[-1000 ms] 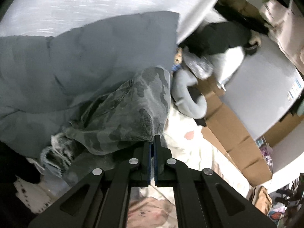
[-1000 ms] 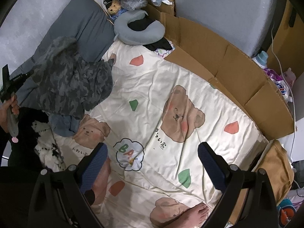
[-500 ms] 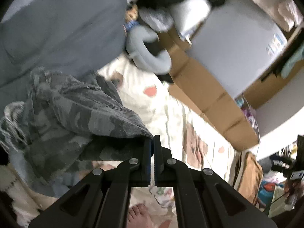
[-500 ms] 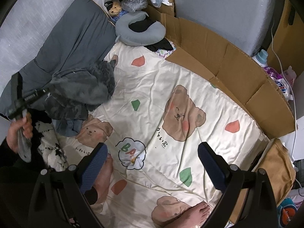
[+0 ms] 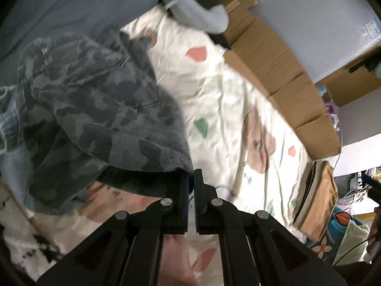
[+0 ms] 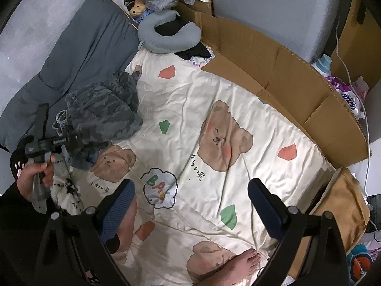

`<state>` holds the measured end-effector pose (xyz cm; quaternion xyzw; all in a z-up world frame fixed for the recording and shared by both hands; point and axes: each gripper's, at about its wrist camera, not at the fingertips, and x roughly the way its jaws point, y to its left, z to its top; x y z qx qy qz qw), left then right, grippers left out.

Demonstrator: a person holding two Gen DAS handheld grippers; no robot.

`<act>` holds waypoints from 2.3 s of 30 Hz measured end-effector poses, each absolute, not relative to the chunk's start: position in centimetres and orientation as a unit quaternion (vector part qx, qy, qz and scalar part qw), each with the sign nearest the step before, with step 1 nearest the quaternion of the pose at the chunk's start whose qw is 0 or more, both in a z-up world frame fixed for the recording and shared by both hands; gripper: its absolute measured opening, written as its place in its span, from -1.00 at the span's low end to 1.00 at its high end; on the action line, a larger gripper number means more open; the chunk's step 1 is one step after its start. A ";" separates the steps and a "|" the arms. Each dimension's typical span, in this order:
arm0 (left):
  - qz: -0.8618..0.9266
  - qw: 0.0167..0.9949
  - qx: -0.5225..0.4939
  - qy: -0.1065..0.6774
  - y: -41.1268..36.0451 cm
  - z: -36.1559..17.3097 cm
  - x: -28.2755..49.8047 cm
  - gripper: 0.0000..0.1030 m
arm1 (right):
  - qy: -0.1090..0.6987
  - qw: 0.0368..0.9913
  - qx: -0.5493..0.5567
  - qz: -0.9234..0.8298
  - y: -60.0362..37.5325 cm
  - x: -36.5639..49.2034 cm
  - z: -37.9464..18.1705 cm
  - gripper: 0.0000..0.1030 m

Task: Fold clothes
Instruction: 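Lift the camouflage garment with the left gripper and shake it out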

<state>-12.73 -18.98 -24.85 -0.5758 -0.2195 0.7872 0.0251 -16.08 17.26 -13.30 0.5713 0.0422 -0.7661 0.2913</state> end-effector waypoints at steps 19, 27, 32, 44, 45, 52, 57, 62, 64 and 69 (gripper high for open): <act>0.797 -0.064 -0.557 -0.224 -28.4 -24.0 -9.6 0.29 | 0.062 0.303 0.572 -0.760 15.9 -14.3 -13.9 0.87; 0.788 -0.074 -0.558 -0.249 -31.2 -27.5 -11.1 0.29 | 0.050 0.301 0.576 -0.758 14.8 -13.9 -15.0 0.87; 0.783 -0.075 -0.557 -0.267 -32.7 -29.8 -12.0 0.29 | 0.023 0.286 0.578 -0.764 14.0 -14.2 -16.3 0.87; 0.781 -0.066 -0.539 -0.309 -34.0 -32.7 -12.5 0.29 | 0.028 0.279 0.595 -0.753 11.7 -13.4 -20.3 0.87; 0.781 -0.065 -0.536 -0.313 -34.2 -32.9 -12.6 0.29 | 0.025 0.278 0.597 -0.752 11.6 -13.3 -20.7 0.87; 0.788 -0.052 -0.522 -0.321 -35.0 -33.2 -13.7 0.29 | 0.012 0.269 0.608 -0.747 11.4 -13.2 -22.5 0.87; 0.794 -0.042 -0.513 -0.325 -35.5 -33.4 -14.5 0.28 | -0.002 0.258 0.613 -0.747 11.7 -13.4 -23.4 0.87; 0.795 -0.030 -0.514 -0.322 -35.4 -33.3 -15.2 -0.31 | -0.013 0.252 0.617 -0.745 11.8 -13.7 -24.1 0.87; 0.795 -0.026 -0.515 -0.320 -35.4 -33.2 -15.5 -0.35 | -0.012 0.254 0.618 -0.744 11.7 -13.7 -24.2 0.87; 0.794 -0.015 -0.518 -0.317 -35.3 -32.9 -16.1 -0.34 | -0.007 0.257 0.619 -0.743 11.7 -13.3 -24.6 0.87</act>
